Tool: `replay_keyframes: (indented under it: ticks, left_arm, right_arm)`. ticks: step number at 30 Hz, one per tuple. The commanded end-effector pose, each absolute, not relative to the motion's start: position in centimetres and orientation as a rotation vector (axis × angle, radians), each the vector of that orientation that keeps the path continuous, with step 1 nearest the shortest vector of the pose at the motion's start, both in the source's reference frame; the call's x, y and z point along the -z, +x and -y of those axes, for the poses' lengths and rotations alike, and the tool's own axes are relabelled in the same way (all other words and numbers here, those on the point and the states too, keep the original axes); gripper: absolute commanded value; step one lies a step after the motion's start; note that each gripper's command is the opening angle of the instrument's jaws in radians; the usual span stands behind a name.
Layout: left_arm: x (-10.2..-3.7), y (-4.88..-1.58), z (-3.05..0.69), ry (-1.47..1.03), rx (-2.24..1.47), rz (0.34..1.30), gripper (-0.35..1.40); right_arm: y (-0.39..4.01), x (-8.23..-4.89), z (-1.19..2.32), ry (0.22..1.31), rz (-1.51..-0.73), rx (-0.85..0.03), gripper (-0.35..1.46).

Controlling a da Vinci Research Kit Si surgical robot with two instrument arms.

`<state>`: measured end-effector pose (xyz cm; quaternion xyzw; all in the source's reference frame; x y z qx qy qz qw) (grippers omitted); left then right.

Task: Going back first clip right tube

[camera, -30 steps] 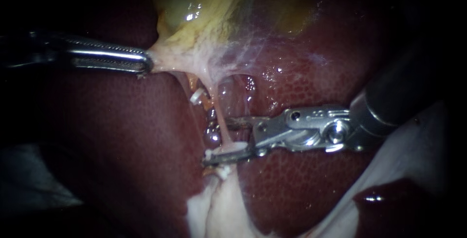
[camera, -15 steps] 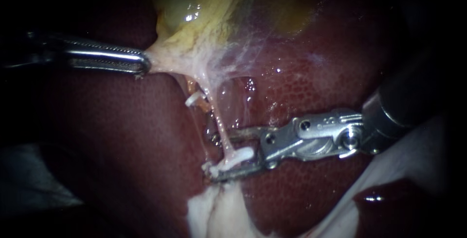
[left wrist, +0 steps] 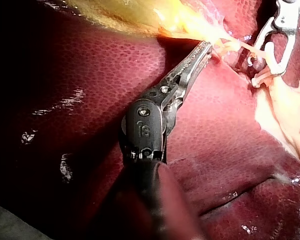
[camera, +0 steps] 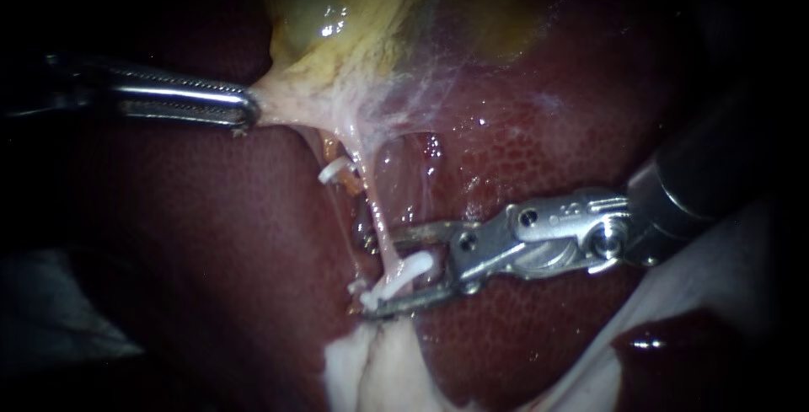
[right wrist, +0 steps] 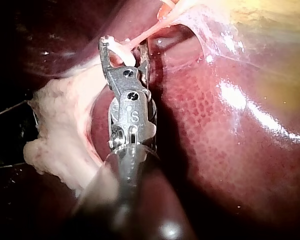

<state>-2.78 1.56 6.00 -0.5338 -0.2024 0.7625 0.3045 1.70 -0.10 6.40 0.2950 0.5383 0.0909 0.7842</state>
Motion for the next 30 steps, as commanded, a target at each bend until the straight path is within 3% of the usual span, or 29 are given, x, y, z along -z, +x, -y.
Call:
replay_keyframes:
  ticks: [1,8,18,26,30]
  left_arm:
    - [-6.01,-2.78,-1.56,-1.414,-2.019,0.536,-0.35]
    - [-6.03,-2.78,-1.57,-1.411,-2.022,0.537,-0.35]
    - [-6.03,-2.78,-1.57,-1.411,-2.022,0.537,-0.35]
    - [-6.03,-2.78,-1.56,-1.411,-2.022,0.536,-0.35]
    - [-6.03,-2.78,-1.56,-1.408,-2.025,0.537,-0.35]
  right_arm:
    - [1.7,-6.39,0.12,0.656,-1.17,-0.182,0.5]
    - [1.72,-6.37,0.16,0.682,-1.201,-0.125,0.5]
    - [1.72,-6.47,0.07,0.63,-1.196,-0.171,0.49]
    - [1.66,-6.56,-0.09,0.543,-1.121,-0.237,0.5]
    - [1.55,-6.49,-0.14,0.499,-1.106,-0.205,0.5]
